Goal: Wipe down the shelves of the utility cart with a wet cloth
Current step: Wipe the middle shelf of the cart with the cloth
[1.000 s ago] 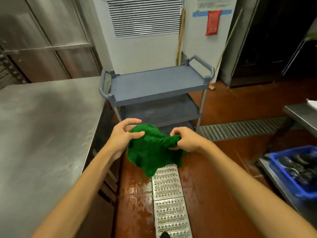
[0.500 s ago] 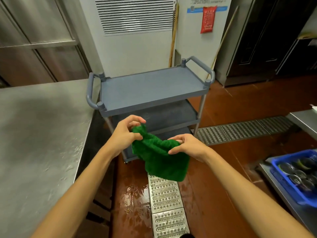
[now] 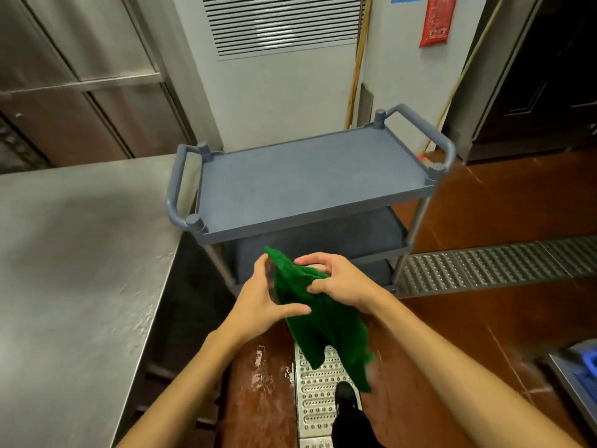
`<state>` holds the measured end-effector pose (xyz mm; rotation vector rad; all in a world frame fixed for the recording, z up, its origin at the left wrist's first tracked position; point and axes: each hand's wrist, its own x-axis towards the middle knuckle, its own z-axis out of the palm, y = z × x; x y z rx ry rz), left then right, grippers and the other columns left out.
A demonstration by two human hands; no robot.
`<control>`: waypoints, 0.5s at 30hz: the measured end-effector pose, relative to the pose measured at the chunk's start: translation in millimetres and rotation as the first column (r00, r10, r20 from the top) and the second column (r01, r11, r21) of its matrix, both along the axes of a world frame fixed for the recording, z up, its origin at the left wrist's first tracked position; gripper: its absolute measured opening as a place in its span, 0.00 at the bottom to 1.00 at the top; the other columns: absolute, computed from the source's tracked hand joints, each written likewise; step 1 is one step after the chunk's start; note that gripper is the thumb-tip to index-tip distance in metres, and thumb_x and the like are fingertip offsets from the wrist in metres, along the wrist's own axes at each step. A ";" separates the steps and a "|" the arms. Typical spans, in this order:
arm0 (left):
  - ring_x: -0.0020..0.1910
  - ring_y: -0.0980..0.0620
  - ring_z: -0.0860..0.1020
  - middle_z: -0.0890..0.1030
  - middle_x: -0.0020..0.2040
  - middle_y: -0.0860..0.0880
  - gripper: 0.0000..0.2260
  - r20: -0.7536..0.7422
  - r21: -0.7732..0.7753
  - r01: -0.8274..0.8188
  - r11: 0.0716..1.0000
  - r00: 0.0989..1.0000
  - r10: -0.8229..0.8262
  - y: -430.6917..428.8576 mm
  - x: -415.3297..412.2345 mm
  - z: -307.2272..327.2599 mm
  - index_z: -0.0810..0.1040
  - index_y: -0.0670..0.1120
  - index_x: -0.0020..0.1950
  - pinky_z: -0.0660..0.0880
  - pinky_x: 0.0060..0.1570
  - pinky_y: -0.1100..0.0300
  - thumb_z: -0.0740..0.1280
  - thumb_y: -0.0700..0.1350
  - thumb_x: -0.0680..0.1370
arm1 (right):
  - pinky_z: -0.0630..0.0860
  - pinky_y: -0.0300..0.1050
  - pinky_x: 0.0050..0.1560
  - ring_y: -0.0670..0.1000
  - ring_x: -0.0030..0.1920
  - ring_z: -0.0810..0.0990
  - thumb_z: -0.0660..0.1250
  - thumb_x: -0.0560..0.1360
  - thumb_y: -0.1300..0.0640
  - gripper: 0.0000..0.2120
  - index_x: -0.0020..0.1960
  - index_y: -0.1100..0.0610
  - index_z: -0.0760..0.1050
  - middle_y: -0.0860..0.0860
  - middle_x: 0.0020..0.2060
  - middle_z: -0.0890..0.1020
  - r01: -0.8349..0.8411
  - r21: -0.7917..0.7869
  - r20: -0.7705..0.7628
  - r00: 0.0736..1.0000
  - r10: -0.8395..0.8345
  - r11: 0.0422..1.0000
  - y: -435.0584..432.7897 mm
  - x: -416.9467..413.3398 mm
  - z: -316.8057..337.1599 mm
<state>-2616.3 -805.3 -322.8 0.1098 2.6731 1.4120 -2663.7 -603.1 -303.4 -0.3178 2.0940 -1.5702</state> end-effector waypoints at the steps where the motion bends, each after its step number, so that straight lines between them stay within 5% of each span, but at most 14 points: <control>1: 0.72 0.60 0.69 0.65 0.77 0.58 0.58 -0.039 -0.030 -0.049 0.998 0.998 0.048 3.9 -11.9 -1.3 0.48 0.57 0.80 0.69 0.70 0.58 0.82 0.62 0.61 | 0.79 0.54 0.59 0.49 0.54 0.84 0.68 0.71 0.68 0.24 0.61 0.46 0.78 0.47 0.55 0.85 -0.026 0.026 -0.017 0.999 0.027 0.999 0.4 -15.8 0.8; 3: 0.74 0.59 0.64 0.58 0.80 0.57 0.57 -0.160 -0.163 -0.148 0.975 0.980 0.121 7.0 -37.7 -2.3 0.44 0.58 0.81 0.68 0.68 0.58 0.79 0.64 0.64 | 0.76 0.51 0.64 0.47 0.59 0.81 0.69 0.72 0.66 0.22 0.59 0.45 0.79 0.47 0.58 0.83 -0.093 0.083 -0.047 0.994 0.098 0.992 0.7 -46.6 3.1; 5: 0.74 0.51 0.67 0.59 0.80 0.53 0.40 -0.322 -0.364 -0.152 0.919 0.946 0.029 3.6 -66.4 -3.3 0.61 0.57 0.78 0.74 0.62 0.52 0.72 0.65 0.71 | 0.76 0.51 0.64 0.47 0.60 0.80 0.71 0.73 0.63 0.19 0.60 0.48 0.79 0.48 0.58 0.82 -0.141 0.106 -0.051 0.988 0.147 0.984 0.5 -73.5 3.0; 8: 0.67 0.49 0.72 0.78 0.67 0.51 0.21 -0.403 -0.513 -0.080 0.855 0.901 -0.158 -1.3 -108.6 -4.6 0.81 0.50 0.56 0.76 0.61 0.47 0.65 0.64 0.75 | 0.76 0.53 0.63 0.46 0.57 0.81 0.76 0.70 0.56 0.20 0.60 0.47 0.78 0.46 0.55 0.83 -0.178 0.118 -0.072 0.980 0.187 0.977 1.5 -110.7 1.6; 11: 0.49 0.51 0.75 0.79 0.43 0.52 0.17 -0.420 -0.529 -0.143 0.836 0.901 -0.111 -4.2 -141.4 0.2 0.77 0.47 0.42 0.73 0.48 0.54 0.65 0.61 0.73 | 0.75 0.48 0.63 0.45 0.60 0.78 0.80 0.64 0.51 0.29 0.62 0.44 0.74 0.43 0.59 0.80 -0.210 0.256 -0.115 0.963 0.245 0.944 4.9 -147.2 1.4; 15: 0.43 0.51 0.71 0.72 0.40 0.53 0.13 -0.317 -0.584 -0.057 0.809 0.935 -0.162 -9.0 -164.5 0.2 0.71 0.47 0.40 0.69 0.42 0.56 0.63 0.55 0.74 | 0.74 0.45 0.52 0.52 0.58 0.76 0.81 0.65 0.50 0.32 0.65 0.52 0.74 0.49 0.59 0.76 -0.290 0.603 -0.135 0.881 0.453 0.743 8.3 -183.3 4.9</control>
